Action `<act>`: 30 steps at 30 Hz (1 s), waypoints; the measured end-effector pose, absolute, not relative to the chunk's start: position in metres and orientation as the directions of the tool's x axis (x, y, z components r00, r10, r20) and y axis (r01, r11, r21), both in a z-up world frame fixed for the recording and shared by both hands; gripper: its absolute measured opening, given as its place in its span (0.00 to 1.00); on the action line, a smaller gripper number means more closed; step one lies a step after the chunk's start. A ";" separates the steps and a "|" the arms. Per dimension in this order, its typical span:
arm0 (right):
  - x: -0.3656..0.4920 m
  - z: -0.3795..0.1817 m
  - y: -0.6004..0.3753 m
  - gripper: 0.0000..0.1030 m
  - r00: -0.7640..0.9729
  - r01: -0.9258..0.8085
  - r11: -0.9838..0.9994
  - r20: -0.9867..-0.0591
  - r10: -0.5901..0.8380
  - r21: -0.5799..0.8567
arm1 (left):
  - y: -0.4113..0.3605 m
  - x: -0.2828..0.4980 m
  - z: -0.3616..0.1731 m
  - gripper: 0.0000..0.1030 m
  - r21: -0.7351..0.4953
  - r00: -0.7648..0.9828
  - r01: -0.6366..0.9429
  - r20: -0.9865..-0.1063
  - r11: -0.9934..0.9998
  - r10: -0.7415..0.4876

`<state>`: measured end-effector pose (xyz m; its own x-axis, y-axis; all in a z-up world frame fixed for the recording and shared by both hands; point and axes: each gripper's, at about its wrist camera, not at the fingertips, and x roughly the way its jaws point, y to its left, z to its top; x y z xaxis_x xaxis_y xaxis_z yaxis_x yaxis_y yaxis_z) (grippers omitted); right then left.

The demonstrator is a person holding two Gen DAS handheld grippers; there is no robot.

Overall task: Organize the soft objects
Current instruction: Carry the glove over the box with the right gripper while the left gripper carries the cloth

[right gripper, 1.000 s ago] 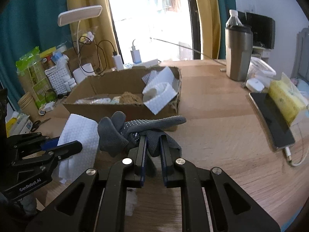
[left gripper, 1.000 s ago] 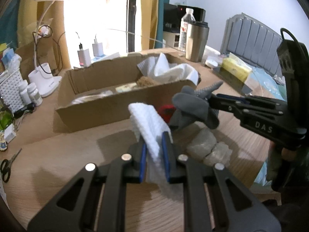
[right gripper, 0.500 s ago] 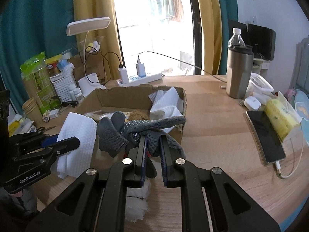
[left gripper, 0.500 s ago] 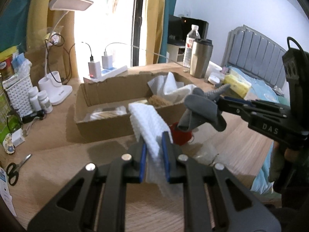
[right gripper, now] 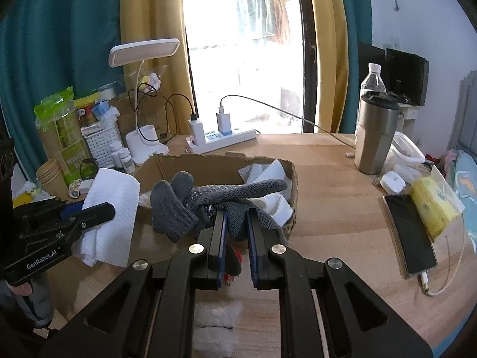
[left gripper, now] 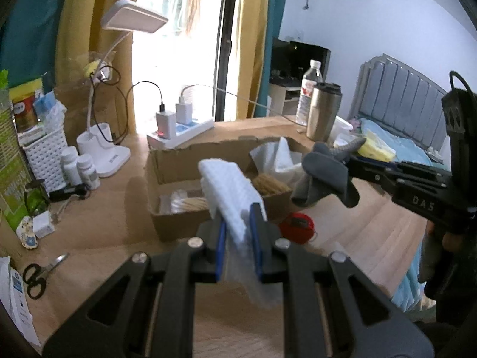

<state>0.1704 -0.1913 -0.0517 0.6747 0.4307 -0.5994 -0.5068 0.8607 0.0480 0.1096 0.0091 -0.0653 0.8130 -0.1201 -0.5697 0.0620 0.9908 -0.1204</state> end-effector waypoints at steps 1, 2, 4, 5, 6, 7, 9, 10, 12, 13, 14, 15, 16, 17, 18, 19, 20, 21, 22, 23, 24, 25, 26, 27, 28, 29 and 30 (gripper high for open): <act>0.172 -0.051 -0.189 0.14 0.675 -0.508 0.860 -0.599 0.431 0.046 | 0.011 0.110 -0.065 0.15 -0.122 0.814 0.059 -0.568 0.991 -0.118; 0.173 -0.050 -0.188 0.14 0.675 -0.510 0.859 -0.598 0.432 0.045 | 0.014 0.111 -0.064 0.15 -0.124 0.816 0.056 -0.566 0.991 -0.117; 0.175 -0.048 -0.184 0.14 0.674 -0.513 0.857 -0.598 0.434 0.043 | 0.019 0.113 -0.062 0.15 -0.127 0.819 0.051 -0.562 0.991 -0.114; 0.176 -0.047 -0.182 0.14 0.674 -0.515 0.856 -0.597 0.435 0.042 | 0.021 0.114 -0.062 0.15 -0.128 0.820 0.049 -0.561 0.991 -0.113; 0.177 -0.047 -0.180 0.14 0.674 -0.517 0.855 -0.597 0.436 0.040 | 0.024 0.116 -0.061 0.15 -0.130 0.821 0.047 -0.560 0.990 -0.113; 0.179 -0.046 -0.177 0.14 0.673 -0.518 0.854 -0.598 0.436 0.039 | 0.026 0.117 -0.061 0.15 -0.131 0.822 0.045 -0.559 0.990 -0.111; 0.182 -0.046 -0.173 0.14 0.672 -0.520 0.853 -0.598 0.437 0.039 | 0.031 0.120 -0.060 0.15 -0.135 0.822 0.041 -0.558 0.990 -0.110; 0.184 -0.045 -0.171 0.14 0.672 -0.522 0.852 -0.598 0.438 0.038 | 0.033 0.122 -0.060 0.15 -0.137 0.822 0.039 -0.558 0.990 -0.110; 0.188 -0.044 -0.168 0.14 0.671 -0.525 0.850 -0.597 0.440 0.036 | 0.036 0.124 -0.059 0.15 -0.138 0.824 0.036 -0.556 0.990 -0.107; 0.190 -0.044 -0.166 0.14 0.671 -0.526 0.850 -0.597 0.440 0.036 | 0.039 0.126 -0.059 0.15 -0.139 0.825 0.034 -0.555 0.990 -0.106; 0.192 -0.044 -0.165 0.14 0.670 -0.526 0.849 -0.596 0.442 0.038 | 0.041 0.127 -0.058 0.15 -0.140 0.825 0.032 -0.555 0.990 -0.105; 0.194 -0.044 -0.164 0.14 0.669 -0.527 0.849 -0.597 0.442 0.038 | 0.044 0.129 -0.058 0.15 -0.142 0.826 0.030 -0.554 0.989 -0.105; 0.196 -0.044 -0.162 0.14 0.669 -0.528 0.849 -0.598 0.442 0.037 | 0.046 0.130 -0.057 0.15 -0.143 0.827 0.029 -0.553 0.989 -0.105; 0.198 -0.044 -0.161 0.14 0.668 -0.528 0.848 -0.599 0.442 0.038 | 0.047 0.131 -0.057 0.15 -0.144 0.828 0.030 -0.551 0.989 -0.105; 0.200 -0.044 -0.159 0.14 0.667 -0.529 0.848 -0.600 0.442 0.037 | 0.048 0.132 -0.057 0.15 -0.145 0.829 0.033 -0.549 0.989 -0.108; 0.203 -0.045 -0.157 0.14 0.665 -0.529 0.848 -0.602 0.441 0.037 | 0.051 0.135 -0.056 0.15 -0.146 0.830 0.032 -0.548 0.989 -0.108; 0.205 -0.045 -0.156 0.14 0.664 -0.529 0.848 -0.604 0.441 0.037 | 0.052 0.136 -0.056 0.15 -0.146 0.830 0.032 -0.547 0.989 -0.108; 0.207 -0.045 -0.154 0.14 0.663 -0.530 0.847 -0.604 0.442 0.038 | 0.054 0.137 -0.056 0.15 -0.147 0.830 0.031 -0.547 0.989 -0.107; 0.209 -0.045 -0.153 0.14 0.662 -0.532 0.846 -0.604 0.443 0.038 | 0.056 0.140 -0.056 0.15 -0.147 0.830 0.028 -0.548 0.989 -0.105; 0.211 -0.045 -0.150 0.14 0.661 -0.533 0.845 -0.605 0.444 0.039 | 0.057 0.141 -0.056 0.15 -0.148 0.830 0.026 -0.548 0.989 -0.104; 0.213 -0.045 -0.149 0.14 0.659 -0.534 0.844 -0.606 0.446 0.040 | 0.059 0.143 -0.055 0.15 -0.148 0.831 0.023 -0.547 0.989 -0.101; 0.215 -0.046 -0.147 0.14 0.658 -0.535 0.844 -0.606 0.447 0.041 | 0.060 0.145 -0.055 0.15 -0.147 0.831 0.021 -0.547 0.989 -0.099; 0.218 -0.046 -0.146 0.14 0.657 -0.536 0.843 -0.607 0.448 0.042 | 0.062 0.147 -0.055 0.15 -0.148 0.831 0.020 -0.547 0.989 -0.098; 0.220 -0.046 -0.145 0.14 0.655 -0.537 0.842 -0.608 0.449 0.043 | 0.064 0.149 -0.055 0.15 -0.148 0.831 0.019 -0.547 0.989 -0.098; 0.223 -0.047 -0.143 0.14 0.654 -0.538 0.842 -0.608 0.450 0.044 | 0.066 0.151 -0.054 0.15 -0.148 0.832 0.017 -0.547 0.989 -0.096; 0.225 -0.048 -0.142 0.14 0.653 -0.539 0.841 -0.608 0.451 0.045 | 0.067 0.153 -0.054 0.15 -0.148 0.832 0.017 -0.547 0.989 -0.096; 0.227 -0.049 -0.141 0.14 0.652 -0.539 0.841 -0.608 0.453 0.048 | 0.068 0.155 -0.054 0.15 -0.148 0.832 0.016 -0.546 0.989 -0.096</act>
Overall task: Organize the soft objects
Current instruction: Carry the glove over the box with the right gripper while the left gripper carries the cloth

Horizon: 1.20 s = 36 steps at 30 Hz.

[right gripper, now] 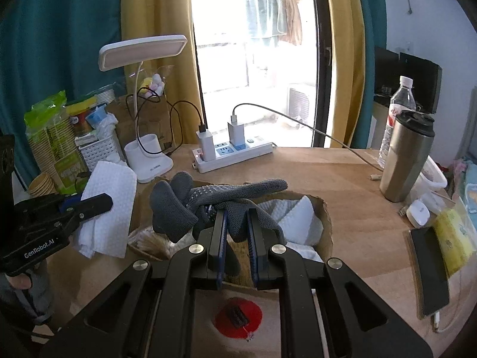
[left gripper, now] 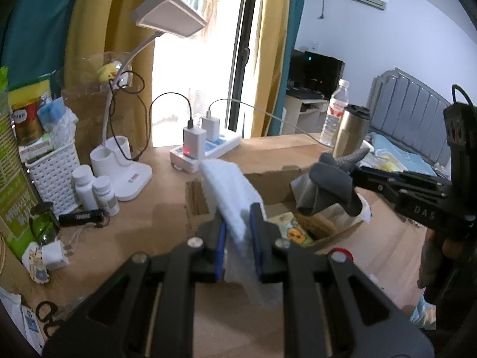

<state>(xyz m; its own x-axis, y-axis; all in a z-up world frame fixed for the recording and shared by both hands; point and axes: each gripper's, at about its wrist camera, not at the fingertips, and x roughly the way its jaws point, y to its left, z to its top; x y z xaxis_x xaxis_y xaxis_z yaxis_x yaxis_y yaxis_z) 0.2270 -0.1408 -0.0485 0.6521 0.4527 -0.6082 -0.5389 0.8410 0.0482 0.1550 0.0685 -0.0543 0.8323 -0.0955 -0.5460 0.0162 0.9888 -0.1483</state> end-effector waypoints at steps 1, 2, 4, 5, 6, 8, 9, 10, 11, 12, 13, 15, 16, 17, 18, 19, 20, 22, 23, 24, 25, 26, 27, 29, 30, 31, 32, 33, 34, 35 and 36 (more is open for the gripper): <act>0.229 -0.049 -0.139 0.14 0.651 -0.539 0.841 -0.609 0.453 0.050 | 0.070 0.158 -0.054 0.15 -0.148 0.833 0.015 -0.545 0.989 -0.095; 0.231 -0.050 -0.139 0.14 0.651 -0.539 0.841 -0.609 0.453 0.050 | 0.071 0.159 -0.055 0.15 -0.148 0.833 0.014 -0.545 0.989 -0.094; 0.236 -0.052 -0.136 0.14 0.645 -0.541 0.839 -0.615 0.455 0.054 | 0.074 0.165 -0.057 0.15 -0.151 0.832 0.012 -0.546 0.988 -0.093; 0.237 -0.053 -0.135 0.14 0.642 -0.543 0.838 -0.617 0.456 0.054 | 0.075 0.167 -0.057 0.15 -0.152 0.832 0.010 -0.547 0.988 -0.093; 0.240 -0.054 -0.134 0.14 0.639 -0.545 0.837 -0.620 0.456 0.054 | 0.075 0.168 -0.058 0.15 -0.153 0.832 0.009 -0.547 0.988 -0.093; 0.244 -0.057 -0.130 0.14 0.633 -0.548 0.835 -0.625 0.458 0.057 | 0.076 0.173 -0.060 0.15 -0.156 0.831 0.008 -0.549 0.988 -0.094; 0.245 -0.058 -0.128 0.14 0.630 -0.550 0.833 -0.626 0.460 0.059 | 0.077 0.175 -0.061 0.15 -0.158 0.830 0.008 -0.550 0.987 -0.095; 0.247 -0.059 -0.127 0.14 0.627 -0.552 0.832 -0.627 0.461 0.060 | 0.078 0.177 -0.062 0.15 -0.159 0.829 0.009 -0.550 0.987 -0.096; 0.249 -0.060 -0.126 0.14 0.625 -0.554 0.830 -0.629 0.463 0.061 | 0.078 0.179 -0.063 0.15 -0.159 0.829 0.008 -0.551 0.987 -0.096; 0.250 -0.061 -0.124 0.14 0.622 -0.555 0.829 -0.630 0.464 0.062 | 0.079 0.181 -0.063 0.15 -0.159 0.828 0.008 -0.552 0.987 -0.096; 0.252 -0.062 -0.123 0.14 0.619 -0.557 0.828 -0.632 0.466 0.064 | 0.080 0.183 -0.065 0.15 -0.160 0.827 0.008 -0.554 0.987 -0.096; 0.257 -0.064 -0.120 0.14 0.615 -0.560 0.826 -0.635 0.468 0.067 | 0.082 0.186 -0.066 0.15 -0.158 0.826 0.008 -0.555 0.987 -0.095; 0.258 -0.064 -0.118 0.14 0.614 -0.560 0.826 -0.636 0.468 0.068 | 0.082 0.188 -0.067 0.15 -0.158 0.825 0.007 -0.557 0.987 -0.095; 0.260 -0.066 -0.117 0.14 0.612 -0.560 0.825 -0.637 0.469 0.070 | 0.083 0.190 -0.068 0.15 -0.158 0.824 0.008 -0.558 0.987 -0.096; 0.263 -0.067 -0.116 0.14 0.610 -0.560 0.825 -0.639 0.469 0.072 | 0.083 0.192 -0.068 0.15 -0.158 0.823 0.008 -0.559 0.987 -0.096; 0.265 -0.068 -0.116 0.14 0.609 -0.560 0.825 -0.639 0.470 0.074 | 0.083 0.195 -0.069 0.15 -0.158 0.822 0.009 -0.561 0.987 -0.098; 0.266 -0.068 -0.115 0.14 0.608 -0.560 0.825 -0.639 0.471 0.076 | 0.083 0.197 -0.070 0.15 -0.158 0.821 0.011 -0.562 0.987 -0.099; 0.270 -0.070 -0.114 0.14 0.609 -0.556 0.827 -0.636 0.473 0.082 | 0.083 0.201 -0.072 0.15 -0.159 0.819 0.014 -0.564 0.987 -0.102; 0.272 -0.070 -0.114 0.14 0.609 -0.555 0.828 -0.635 0.474 0.086 | 0.083 0.204 -0.073 0.15 -0.160 0.818 0.016 -0.566 0.987 -0.105; 0.274 -0.071 -0.113 0.14 0.607 -0.554 0.827 -0.637 0.475 0.089 | 0.083 0.206 -0.075 0.15 -0.161 0.816 0.018 -0.568 0.987 -0.108; 0.276 -0.072 -0.112 0.14 0.605 -0.555 0.827 -0.638 0.476 0.091 | 0.083 0.208 -0.076 0.15 -0.163 0.814 0.018 -0.571 0.986 -0.110; 0.278 -0.074 -0.111 0.14 0.603 -0.556 0.826 -0.640 0.476 0.091 | 0.083 0.210 -0.078 0.15 -0.165 0.812 0.019 -0.572 0.986 -0.112; 0.280 -0.075 -0.109 0.14 0.601 -0.558 0.825 -0.642 0.477 0.092 | 0.083 0.212 -0.078 0.15 -0.167 0.811 0.019 -0.574 0.986 -0.113; 0.283 -0.077 -0.106 0.14 0.597 -0.561 0.823 -0.645 0.478 0.091 | 0.084 0.216 -0.081 0.15 -0.170 0.809 0.020 -0.577 0.985 -0.116; 0.284 -0.078 -0.105 0.14 0.594 -0.562 0.822 -0.647 0.479 0.093 | 0.084 0.218 -0.082 0.15 -0.171 0.807 0.019 -0.579 0.985 -0.116; 0.286 -0.079 -0.103 0.14 0.591 -0.563 0.821 -0.648 0.480 0.094 | 0.085 0.219 -0.083 0.15 -0.173 0.804 0.019 -0.583 0.985 -0.117; 0.287 -0.080 -0.103 0.14 0.590 -0.564 0.821 -0.650 0.479 0.094 | 0.085 0.221 -0.085 0.16 -0.175 0.802 0.019 -0.586 0.984 -0.120; 0.288 -0.081 -0.101 0.14 0.589 -0.564 0.821 -0.651 0.479 0.094 | 0.085 0.223 -0.085 0.17 -0.175 0.800 0.020 -0.588 0.984 -0.120; 0.290 -0.083 -0.100 0.14 0.586 -0.564 0.820 -0.653 0.480 0.097 | 0.086 0.225 -0.087 0.17 -0.176 0.798 0.022 -0.590 0.984 -0.123; 0.291 -0.084 -0.099 0.14 0.583 -0.565 0.819 -0.655 0.481 0.098 | 0.086 0.227 -0.088 0.17 -0.178 0.796 0.024 -0.593 0.984 -0.127; 0.292 -0.086 -0.097 0.14 0.579 -0.566 0.819 -0.659 0.480 0.099 | 0.086 0.228 -0.089 0.17 -0.177 0.793 0.027 -0.595 0.984 -0.129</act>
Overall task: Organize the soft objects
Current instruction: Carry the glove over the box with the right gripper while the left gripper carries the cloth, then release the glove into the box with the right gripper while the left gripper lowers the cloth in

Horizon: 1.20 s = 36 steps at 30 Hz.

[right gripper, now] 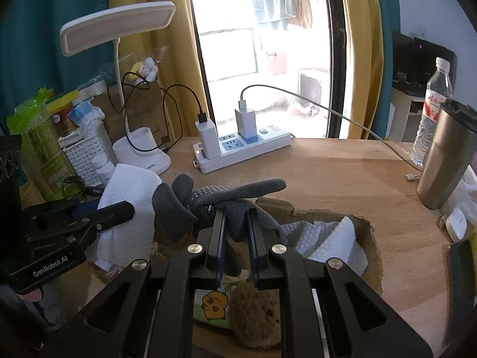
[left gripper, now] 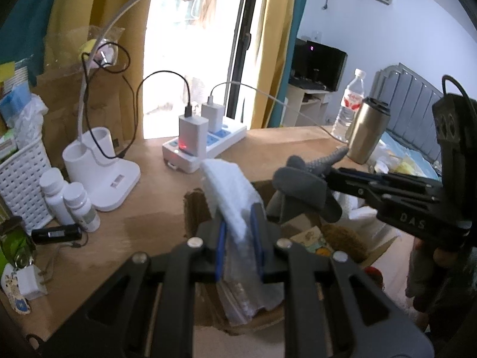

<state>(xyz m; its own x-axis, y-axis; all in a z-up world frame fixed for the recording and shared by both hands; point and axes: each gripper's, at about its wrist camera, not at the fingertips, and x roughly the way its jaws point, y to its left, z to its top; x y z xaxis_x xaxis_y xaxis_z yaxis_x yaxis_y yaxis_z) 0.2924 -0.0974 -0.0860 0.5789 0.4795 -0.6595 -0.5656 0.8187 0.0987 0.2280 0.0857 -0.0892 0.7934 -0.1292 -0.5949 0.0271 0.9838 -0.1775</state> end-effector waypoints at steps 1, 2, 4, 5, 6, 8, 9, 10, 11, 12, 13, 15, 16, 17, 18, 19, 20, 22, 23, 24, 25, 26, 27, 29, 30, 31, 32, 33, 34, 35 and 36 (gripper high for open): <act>0.293 -0.087 -0.096 0.14 0.576 -0.566 0.818 -0.662 0.479 0.100 | 0.086 0.230 -0.091 0.17 -0.173 0.789 0.032 -0.600 0.984 -0.131; 0.294 -0.088 -0.095 0.14 0.573 -0.567 0.817 -0.664 0.480 0.102 | 0.085 0.232 -0.092 0.17 -0.170 0.786 0.034 -0.604 0.985 -0.131; 0.295 -0.090 -0.094 0.14 0.568 -0.570 0.815 -0.668 0.481 0.102 | 0.086 0.235 -0.094 0.17 -0.169 0.779 0.032 -0.613 0.985 -0.131; 0.296 -0.091 -0.092 0.14 0.566 -0.570 0.815 -0.671 0.479 0.101 | 0.087 0.236 -0.095 0.17 -0.169 0.777 0.030 -0.616 0.985 -0.130; 0.296 -0.093 -0.091 0.15 0.563 -0.570 0.815 -0.675 0.476 0.100 | 0.087 0.238 -0.097 0.19 -0.167 0.773 0.027 -0.621 0.986 -0.127; 0.297 -0.095 -0.090 0.19 0.559 -0.571 0.815 -0.684 0.470 0.094 | 0.088 0.240 -0.098 0.26 -0.163 0.769 0.022 -0.628 0.986 -0.121; 0.297 -0.095 -0.089 0.23 0.560 -0.573 0.815 -0.684 0.467 0.087 | 0.088 0.241 -0.098 0.27 -0.161 0.766 0.017 -0.632 0.987 -0.117; 0.296 -0.094 -0.089 0.29 0.562 -0.574 0.815 -0.684 0.466 0.083 | 0.088 0.241 -0.098 0.28 -0.159 0.766 0.014 -0.633 0.987 -0.113; 0.295 -0.093 -0.090 0.32 0.563 -0.575 0.814 -0.681 0.468 0.084 | 0.088 0.241 -0.098 0.29 -0.156 0.766 0.013 -0.633 0.988 -0.110; 0.295 -0.092 -0.090 0.36 0.564 -0.575 0.814 -0.679 0.469 0.084 | 0.087 0.240 -0.098 0.30 -0.153 0.767 0.012 -0.633 0.988 -0.107; 0.294 -0.090 -0.090 0.37 0.568 -0.574 0.815 -0.677 0.468 0.081 | 0.087 0.239 -0.097 0.31 -0.151 0.768 0.010 -0.632 0.989 -0.104; 0.292 -0.088 -0.091 0.38 0.573 -0.573 0.816 -0.673 0.468 0.079 | 0.088 0.238 -0.096 0.51 -0.150 0.770 0.009 -0.630 0.989 -0.102; 0.292 -0.087 -0.092 0.38 0.575 -0.572 0.816 -0.671 0.468 0.079 | 0.087 0.237 -0.096 0.58 -0.149 0.770 0.010 -0.629 0.989 -0.103; 0.290 -0.085 -0.093 0.38 0.578 -0.571 0.818 -0.669 0.467 0.078 | 0.087 0.236 -0.095 0.64 -0.153 0.773 0.011 -0.626 0.988 -0.105; 0.289 -0.084 -0.094 0.38 0.580 -0.570 0.818 -0.668 0.467 0.077 | 0.088 0.234 -0.093 0.65 -0.164 0.780 0.014 -0.615 0.986 -0.113; 0.287 -0.083 -0.095 0.38 0.583 -0.568 0.819 -0.665 0.466 0.076 | 0.088 0.231 -0.091 0.65 -0.172 0.786 0.016 -0.607 0.985 -0.118; 0.286 -0.082 -0.096 0.38 0.585 -0.567 0.820 -0.663 0.466 0.076 | 0.088 0.229 -0.089 0.65 -0.173 0.789 0.017 -0.603 0.985 -0.120; 0.283 -0.080 -0.099 0.38 0.589 -0.563 0.823 -0.661 0.465 0.076 | 0.086 0.226 -0.085 0.65 -0.168 0.793 0.019 -0.598 0.986 -0.117; 0.281 -0.078 -0.101 0.38 0.592 -0.562 0.824 -0.659 0.464 0.076 | 0.085 0.225 -0.084 0.65 -0.168 0.794 0.021 -0.597 0.986 -0.118; 0.280 -0.077 -0.102 0.38 0.595 -0.561 0.825 -0.657 0.464 0.075 | 0.084 0.224 -0.083 0.65 -0.167 0.795 0.023 -0.595 0.986 -0.119; 0.278 -0.076 -0.104 0.38 0.597 -0.559 0.826 -0.654 0.464 0.075 | 0.083 0.223 -0.082 0.66 -0.166 0.795 0.025 -0.594 0.986 -0.120; 0.276 -0.075 -0.105 0.38 0.599 -0.558 0.826 -0.653 0.464 0.075 | 0.081 0.222 -0.080 0.68 -0.166 0.796 0.030 -0.592 0.986 -0.124; 0.275 -0.074 -0.106 0.38 0.601 -0.557 0.827 -0.651 0.464 0.075 | 0.079 0.221 -0.078 0.71 -0.166 0.798 0.037 -0.589 0.985 -0.129; 0.272 -0.072 -0.109 0.38 0.603 -0.555 0.828 -0.648 0.465 0.077 | 0.075 0.219 -0.076 0.75 -0.165 0.798 0.055 -0.585 0.985 -0.142; 0.271 -0.072 -0.110 0.38 0.604 -0.554 0.829 -0.647 0.465 0.078 | 0.072 0.218 -0.075 0.76 -0.165 0.798 0.068 -0.583 0.984 -0.153; 0.270 -0.071 -0.112 0.38 0.606 -0.552 0.830 -0.646 0.464 0.079 | 0.070 0.219 -0.074 0.76 -0.164 0.797 0.075 -0.582 0.984 -0.158; 0.269 -0.071 -0.114 0.38 0.608 -0.549 0.832 -0.644 0.463 0.080 | 0.067 0.219 -0.074 0.78 -0.164 0.797 0.080 -0.582 0.983 -0.162; 0.269 -0.070 -0.117 0.38 0.611 -0.545 0.834 -0.642 0.464 0.084 | 0.066 0.219 -0.074 0.78 -0.164 0.795 0.082 -0.583 0.983 -0.164; 0.269 -0.070 -0.120 0.38 0.613 -0.541 0.836 -0.640 0.463 0.086 | 0.064 0.221 -0.075 0.79 -0.168 0.791 0.088 -0.587 0.982 -0.172; 0.269 -0.070 -0.122 0.38 0.616 -0.537 0.839 -0.638 0.462 0.089 | 0.062 0.223 -0.077 0.79 -0.170 0.788 0.091 -0.590 0.981 -0.175; 0.269 -0.070 -0.126 0.38 0.618 -0.534 0.840 -0.635 0.463 0.092 | 0.059 0.226 -0.080 0.79 -0.173 0.780 0.097 -0.598 0.980 -0.183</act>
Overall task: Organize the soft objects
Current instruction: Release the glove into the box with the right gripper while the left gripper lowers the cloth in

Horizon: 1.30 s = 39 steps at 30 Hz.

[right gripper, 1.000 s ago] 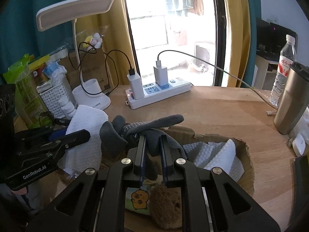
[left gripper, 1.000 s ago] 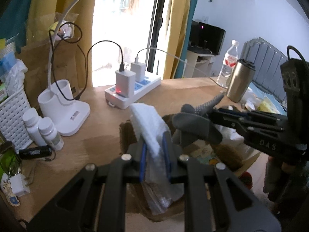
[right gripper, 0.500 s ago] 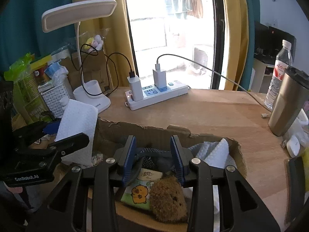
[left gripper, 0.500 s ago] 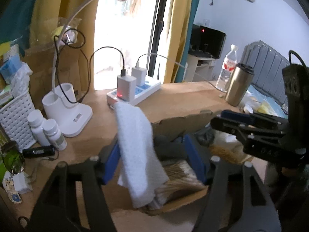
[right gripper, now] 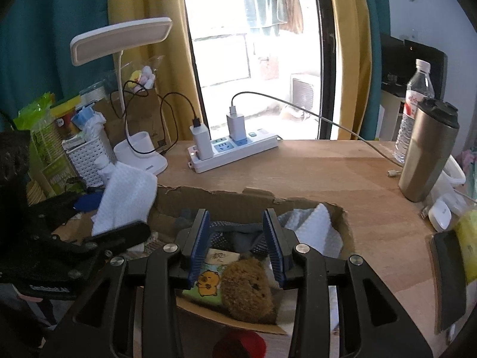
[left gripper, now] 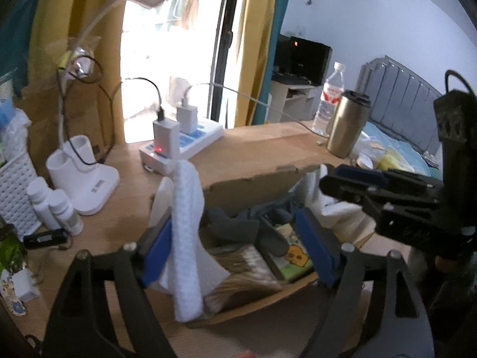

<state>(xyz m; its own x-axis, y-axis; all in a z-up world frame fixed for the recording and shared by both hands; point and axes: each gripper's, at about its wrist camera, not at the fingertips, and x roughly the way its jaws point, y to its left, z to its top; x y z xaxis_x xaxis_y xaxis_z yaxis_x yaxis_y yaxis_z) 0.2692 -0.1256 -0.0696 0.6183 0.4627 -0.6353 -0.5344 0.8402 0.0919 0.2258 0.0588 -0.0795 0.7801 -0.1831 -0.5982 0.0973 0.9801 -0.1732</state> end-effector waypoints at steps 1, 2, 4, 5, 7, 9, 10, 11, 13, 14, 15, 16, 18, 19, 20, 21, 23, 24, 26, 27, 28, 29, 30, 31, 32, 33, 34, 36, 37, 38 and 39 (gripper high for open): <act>0.270 -0.070 -0.129 0.38 0.620 -0.532 0.842 -0.634 0.463 0.095 | 0.057 0.228 -0.081 0.79 -0.175 0.775 0.103 -0.604 0.979 -0.189; 0.270 -0.070 -0.132 0.38 0.621 -0.529 0.843 -0.633 0.463 0.098 | 0.053 0.231 -0.084 0.79 -0.178 0.764 0.113 -0.613 0.977 -0.200; 0.273 -0.072 -0.139 0.38 0.622 -0.522 0.846 -0.631 0.463 0.107 | 0.047 0.235 -0.088 0.79 -0.186 0.751 0.129 -0.623 0.974 -0.219; 0.274 -0.073 -0.142 0.38 0.621 -0.520 0.847 -0.631 0.465 0.112 | 0.041 0.239 -0.091 0.79 -0.188 0.741 0.143 -0.631 0.972 -0.231; 0.276 -0.075 -0.146 0.38 0.620 -0.517 0.848 -0.631 0.467 0.119 | 0.035 0.246 -0.096 0.79 -0.196 0.720 0.159 -0.647 0.968 -0.249; 0.277 -0.076 -0.150 0.38 0.618 -0.517 0.847 -0.629 0.471 0.127 | 0.031 0.254 -0.104 0.79 -0.210 0.690 0.160 -0.674 0.964 -0.262; 0.278 -0.076 -0.151 0.38 0.617 -0.518 0.846 -0.628 0.474 0.130 | 0.029 0.256 -0.106 0.80 -0.209 0.682 0.157 -0.684 0.965 -0.259; 0.278 -0.077 -0.152 0.38 0.617 -0.519 0.845 -0.626 0.477 0.132 | 0.028 0.258 -0.107 0.80 -0.203 0.678 0.154 -0.690 0.967 -0.253; 0.278 -0.077 -0.154 0.38 0.616 -0.520 0.843 -0.624 0.481 0.137 | 0.028 0.258 -0.105 0.80 -0.182 0.680 0.140 -0.697 0.973 -0.228; 0.278 -0.078 -0.154 0.38 0.615 -0.520 0.843 -0.623 0.483 0.139 | 0.029 0.256 -0.102 0.81 -0.175 0.687 0.136 -0.692 0.975 -0.221; 0.278 -0.078 -0.155 0.38 0.615 -0.521 0.842 -0.622 0.486 0.143 | 0.030 0.253 -0.099 0.85 -0.167 0.696 0.132 -0.686 0.977 -0.211; 0.277 -0.078 -0.155 0.38 0.614 -0.523 0.840 -0.620 0.488 0.144 | 0.032 0.252 -0.097 0.88 -0.160 0.701 0.127 -0.684 0.979 -0.203; 0.276 -0.076 -0.153 0.38 0.614 -0.527 0.837 -0.616 0.493 0.145 | 0.037 0.249 -0.093 0.94 -0.145 0.713 0.114 -0.677 0.983 -0.183; 0.274 -0.075 -0.153 0.38 0.614 -0.530 0.836 -0.613 0.497 0.146 | 0.040 0.247 -0.091 0.94 -0.141 0.718 0.106 -0.674 0.984 -0.174; 0.273 -0.074 -0.153 0.38 0.615 -0.533 0.833 -0.610 0.500 0.147 | 0.043 0.246 -0.090 0.94 -0.138 0.721 0.100 -0.672 0.985 -0.167; 0.271 -0.073 -0.152 0.38 0.614 -0.536 0.831 -0.608 0.503 0.147 | 0.046 0.244 -0.089 0.94 -0.139 0.723 0.093 -0.671 0.986 -0.163; 0.268 -0.072 -0.150 0.38 0.612 -0.543 0.827 -0.607 0.507 0.145 | 0.053 0.241 -0.089 0.94 -0.142 0.722 0.086 -0.673 0.986 -0.161; 0.267 -0.072 -0.149 0.38 0.610 -0.546 0.825 -0.607 0.509 0.143 | 0.055 0.241 -0.089 0.94 -0.141 0.721 0.084 -0.674 0.986 -0.158; 0.264 -0.071 -0.146 0.38 0.606 -0.553 0.821 -0.608 0.512 0.141 | 0.063 0.237 -0.089 0.94 -0.139 0.725 0.067 -0.674 0.988 -0.144; 0.263 -0.071 -0.145 0.38 0.604 -0.555 0.820 -0.609 0.514 0.141 | 0.066 0.235 -0.090 0.94 -0.142 0.724 0.060 -0.676 0.988 -0.141; 0.262 -0.071 -0.143 0.38 0.600 -0.559 0.817 -0.611 0.516 0.141 | 0.070 0.234 -0.091 0.94 -0.143 0.723 0.052 -0.678 0.988 -0.136; 0.261 -0.071 -0.140 0.38 0.599 -0.561 0.816 -0.612 0.516 0.139 | 0.075 0.232 -0.091 0.94 -0.142 0.724 0.040 -0.679 0.989 -0.127; 0.260 -0.071 -0.137 0.38 0.596 -0.566 0.813 -0.614 0.518 0.138 | 0.077 0.230 -0.093 0.94 -0.143 0.722 0.034 -0.681 0.989 -0.123; 0.260 -0.071 -0.134 0.38 0.591 -0.571 0.809 -0.615 0.523 0.139 | 0.081 0.229 -0.095 0.94 -0.149 0.716 0.029 -0.686 0.988 -0.125; 0.259 -0.071 -0.131 0.38 0.587 -0.575 0.806 -0.616 0.525 0.139 | 0.084 0.229 -0.097 0.94 -0.157 0.711 0.029 -0.691 0.987 -0.130; 0.259 -0.072 -0.128 0.38 0.583 -0.581 0.802 -0.618 0.528 0.138 | 0.085 0.228 -0.099 0.94 -0.161 0.709 0.029 -0.693 0.987 -0.134; 0.258 -0.072 -0.123 0.38 0.578 -0.588 0.797 -0.619 0.532 0.136 | 0.086 0.227 -0.101 0.94 -0.170 0.709 0.036 -0.691 0.985 -0.145; 0.256 -0.073 -0.116 0.38 0.565 -0.602 0.786 -0.623 0.541 0.137 | 0.087 0.225 -0.104 0.94 -0.194 0.705 0.057 -0.686 0.979 -0.178; 0.255 -0.073 -0.111 0.38 0.557 -0.613 0.778 -0.626 0.547 0.135 | 0.087 0.224 -0.105 0.94 -0.206 0.705 0.066 -0.683 0.976 -0.192; 0.254 -0.074 -0.106 0.38 0.551 -0.622 0.772 -0.628 0.550 0.131 | 0.087 0.222 -0.107 0.94 -0.225 0.707 0.080 -0.674 0.971 -0.214; 0.254 -0.074 -0.100 0.38 0.543 -0.634 0.763 -0.632 0.554 0.124 | 0.088 0.220 -0.107 0.94 -0.237 0.709 0.091 -0.667 0.967 -0.230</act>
